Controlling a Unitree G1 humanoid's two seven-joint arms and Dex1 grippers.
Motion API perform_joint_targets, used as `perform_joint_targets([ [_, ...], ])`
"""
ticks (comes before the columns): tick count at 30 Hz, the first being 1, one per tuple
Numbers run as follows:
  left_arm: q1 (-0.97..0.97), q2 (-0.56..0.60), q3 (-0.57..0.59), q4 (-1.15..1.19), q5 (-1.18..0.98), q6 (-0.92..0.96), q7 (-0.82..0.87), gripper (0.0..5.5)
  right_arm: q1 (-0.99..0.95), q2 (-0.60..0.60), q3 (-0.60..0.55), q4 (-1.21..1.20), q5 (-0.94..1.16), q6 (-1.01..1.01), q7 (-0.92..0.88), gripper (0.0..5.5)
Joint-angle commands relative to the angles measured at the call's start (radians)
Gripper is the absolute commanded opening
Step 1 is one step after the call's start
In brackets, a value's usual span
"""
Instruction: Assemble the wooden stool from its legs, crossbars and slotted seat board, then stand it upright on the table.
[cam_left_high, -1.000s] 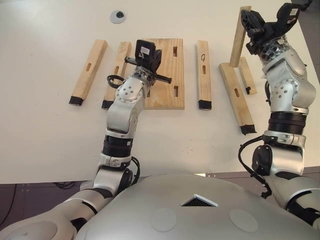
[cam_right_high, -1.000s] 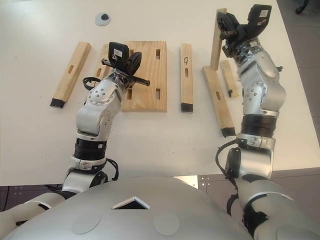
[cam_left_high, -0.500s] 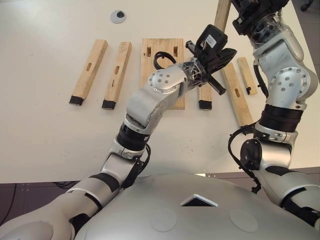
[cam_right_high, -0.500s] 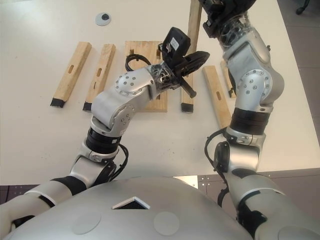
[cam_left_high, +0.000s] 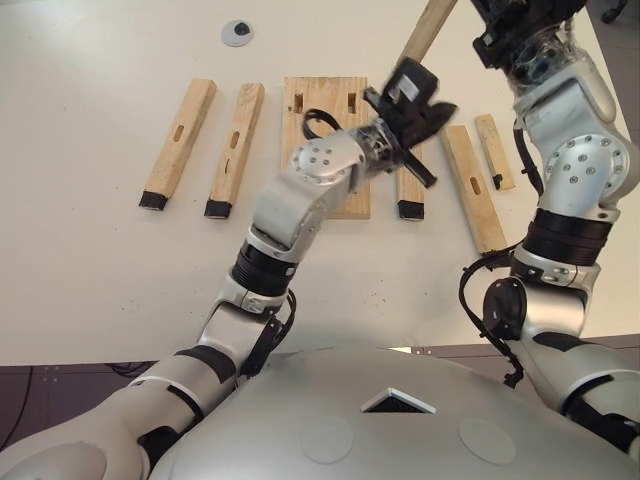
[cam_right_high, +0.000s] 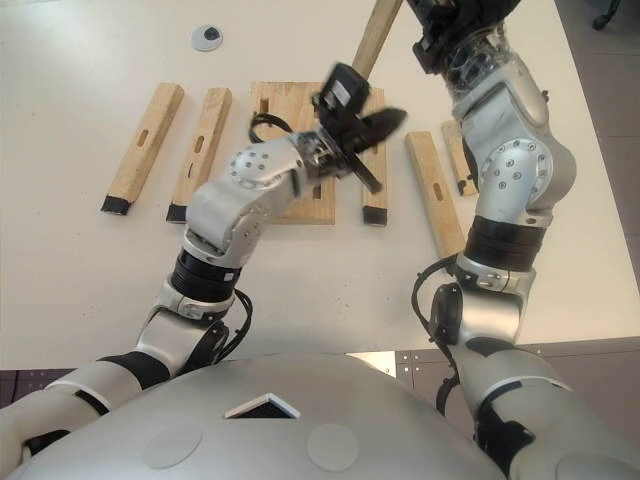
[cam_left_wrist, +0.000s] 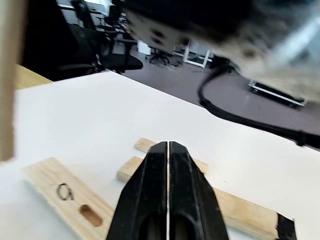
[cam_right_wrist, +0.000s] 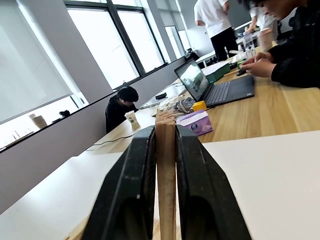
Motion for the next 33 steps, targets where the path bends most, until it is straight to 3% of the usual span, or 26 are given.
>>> perform_joint_targets([
  [1, -0.072, -0.040, -0.050, 0.109, 0.068, 0.002, 0.034, 0.00, -0.053, -0.043, 0.008, 0.068, -0.079, -0.058, -0.010, 0.38],
  [5, -0.030, -0.008, -0.075, 0.100, 0.148, -0.025, 0.090, 0.00, 0.017, -0.137, 0.069, 0.046, -0.159, -0.009, 0.047, 0.38],
  [10, 0.160, 0.055, 0.034, -0.069, 0.146, -0.011, 0.154, 0.00, 0.041, -0.259, -0.077, -0.051, -0.001, 0.194, 0.103, 0.38],
  [15, 0.172, 0.087, 0.102, -0.036, 0.162, -0.040, 0.175, 0.00, 0.178, -0.352, -0.087, -0.170, 0.097, 0.258, 0.280, 0.38],
  [20, 0.110, 0.046, 0.166, 0.034, 0.143, -0.091, 0.192, 0.00, 0.174, -0.387, -0.082, -0.107, 0.093, 0.227, 0.379, 0.38],
  [25, 0.137, 0.050, 0.130, 0.050, 0.173, -0.103, 0.190, 0.00, 0.194, -0.516, -0.076, -0.039, 0.047, 0.135, 0.586, 0.38],
  [33, 0.121, -0.001, 0.122, 0.011, 0.075, -0.077, 0.111, 0.00, 0.253, -0.498, -0.049, -0.026, 0.048, 0.088, 0.634, 0.38],
])
